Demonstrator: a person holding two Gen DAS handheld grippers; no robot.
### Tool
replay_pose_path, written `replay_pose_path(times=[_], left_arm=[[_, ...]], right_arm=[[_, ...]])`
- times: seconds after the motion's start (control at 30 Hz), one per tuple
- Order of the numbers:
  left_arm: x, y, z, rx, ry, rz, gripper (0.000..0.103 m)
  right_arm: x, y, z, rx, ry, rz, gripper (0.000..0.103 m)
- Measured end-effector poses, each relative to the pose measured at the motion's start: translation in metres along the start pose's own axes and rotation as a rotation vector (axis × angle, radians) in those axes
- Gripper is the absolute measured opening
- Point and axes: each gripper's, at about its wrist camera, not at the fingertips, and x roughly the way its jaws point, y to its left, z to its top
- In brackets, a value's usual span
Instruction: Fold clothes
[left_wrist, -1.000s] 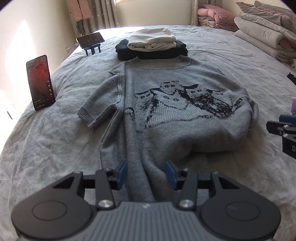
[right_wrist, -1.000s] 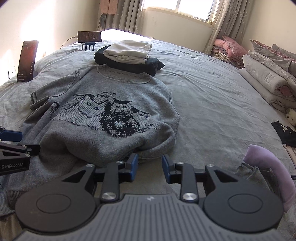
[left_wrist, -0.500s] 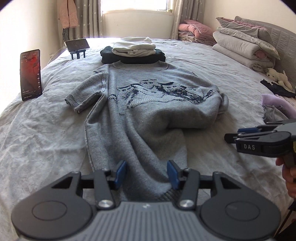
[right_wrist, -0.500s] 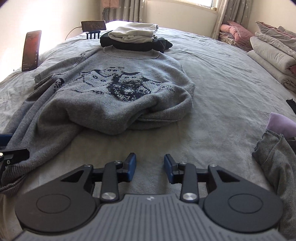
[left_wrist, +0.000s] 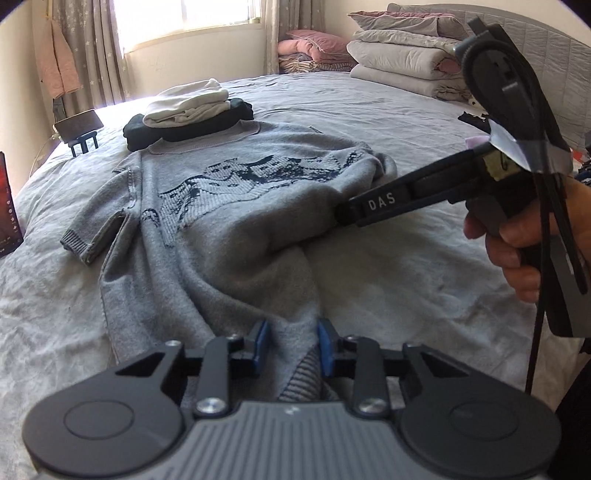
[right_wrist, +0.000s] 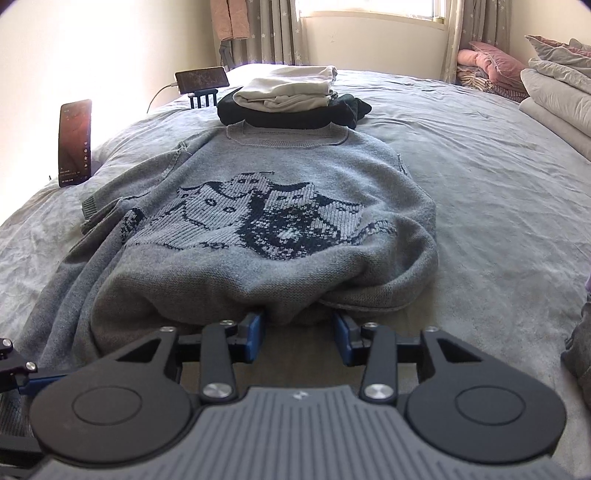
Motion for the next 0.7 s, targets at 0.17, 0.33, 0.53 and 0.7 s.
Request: replay_pose_path(times=[0.17,0.33,0.53,0.7], left_arm=[[-0.014,0.022,0.013,-0.032,-0.066,-0.007,0.009],[-0.016,0.048,0.018,-0.089,-0.098,0.045,0.008],[-0.007,0.082,0.019,-0.178,-0.087,0.112,0.008],[0.007,0.1,0.02,-0.247,-0.06,0.126,0.008]], right_arm=[[-0.005,0.003,0.03,0.008,-0.054,0.0,0.002],[0.006,0.019,0.068,-0.074,-0.104,-0.044,0.0],[0.042,0.044,0.106,-0.147,-0.083,-0.046,0.0],[0.062,0.06,0.108,-0.149,-0.044,-0.002,0.0]])
